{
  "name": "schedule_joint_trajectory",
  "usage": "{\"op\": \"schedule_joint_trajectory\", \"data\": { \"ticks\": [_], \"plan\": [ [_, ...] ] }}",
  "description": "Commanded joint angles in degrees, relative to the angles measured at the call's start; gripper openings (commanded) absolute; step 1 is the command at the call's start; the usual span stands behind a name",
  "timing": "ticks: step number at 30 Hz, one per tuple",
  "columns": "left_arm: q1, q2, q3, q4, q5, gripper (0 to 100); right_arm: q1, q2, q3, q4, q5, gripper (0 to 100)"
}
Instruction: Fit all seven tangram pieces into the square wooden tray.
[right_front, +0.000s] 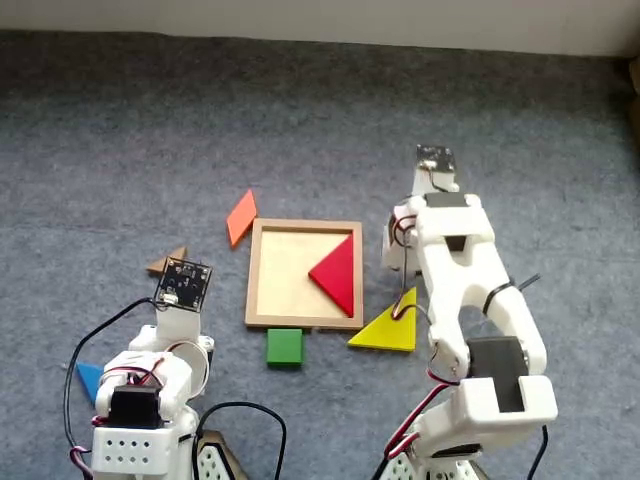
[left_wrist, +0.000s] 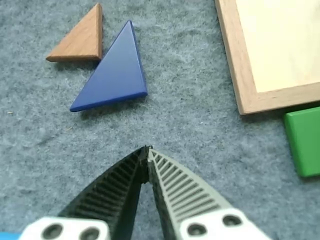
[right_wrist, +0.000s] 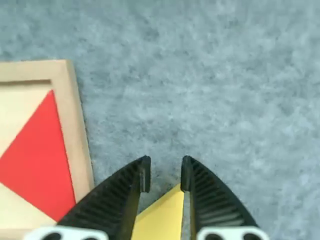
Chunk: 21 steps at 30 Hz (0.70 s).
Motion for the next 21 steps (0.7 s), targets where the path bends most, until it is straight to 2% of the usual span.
{"op": "schedule_joint_trajectory", "data": {
  "ticks": [1, 3, 6, 15, 21],
  "plan": [
    [-0.6, -1.9, 1.1, 0.4, 0.4, 2, 1.0, -0.8, -4.4, -0.9, 7.5, 9.8],
    [-0.6, -1.9, 1.1, 0.4, 0.4, 2, 0.7, -1.5, -4.4, -0.3, 9.6, 9.5],
    [-0.6, -1.9, 1.1, 0.4, 0.4, 2, -0.2, -3.0, -4.5, 4.3, 8.3, 9.5],
    [-0.6, -1.9, 1.1, 0.4, 0.4, 2, -4.0, -11.2, -3.9, 14.4, -9.5, 9.5],
    [-0.6, -1.9, 1.1, 0.4, 0.4, 2, -6.0, -14.5, -3.9, 25.9, -10.6, 9.5]
  ]
}}
